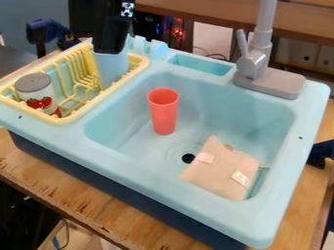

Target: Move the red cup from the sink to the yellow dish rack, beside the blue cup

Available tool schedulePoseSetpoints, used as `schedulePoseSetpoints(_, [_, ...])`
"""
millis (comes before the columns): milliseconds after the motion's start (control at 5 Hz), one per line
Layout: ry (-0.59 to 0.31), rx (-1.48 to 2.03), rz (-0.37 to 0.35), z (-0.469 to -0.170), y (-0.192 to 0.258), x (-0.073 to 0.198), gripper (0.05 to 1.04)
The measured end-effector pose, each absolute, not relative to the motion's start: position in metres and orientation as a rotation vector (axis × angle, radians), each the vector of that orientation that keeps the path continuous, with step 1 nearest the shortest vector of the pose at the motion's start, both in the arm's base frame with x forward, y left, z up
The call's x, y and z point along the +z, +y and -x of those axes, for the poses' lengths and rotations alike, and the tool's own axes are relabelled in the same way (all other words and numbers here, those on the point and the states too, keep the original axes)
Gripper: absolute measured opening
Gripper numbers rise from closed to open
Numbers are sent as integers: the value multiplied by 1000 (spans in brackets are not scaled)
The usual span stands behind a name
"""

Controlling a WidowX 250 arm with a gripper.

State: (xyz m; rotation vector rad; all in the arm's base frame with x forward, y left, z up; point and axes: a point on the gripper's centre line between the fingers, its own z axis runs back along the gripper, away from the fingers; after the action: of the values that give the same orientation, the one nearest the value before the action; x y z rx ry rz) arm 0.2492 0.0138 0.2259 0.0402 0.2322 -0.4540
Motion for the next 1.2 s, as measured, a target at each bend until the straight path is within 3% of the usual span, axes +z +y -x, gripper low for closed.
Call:
schedulePoseSetpoints(200, [262,-449,-33,-251,13,217,1001])
schedulePoseSetpoints(600, [170,-425,-40,-295,-25,189,1001])
schedulePoseSetpoints(1200, [40,-352,-35,-319,-33,162,1001])
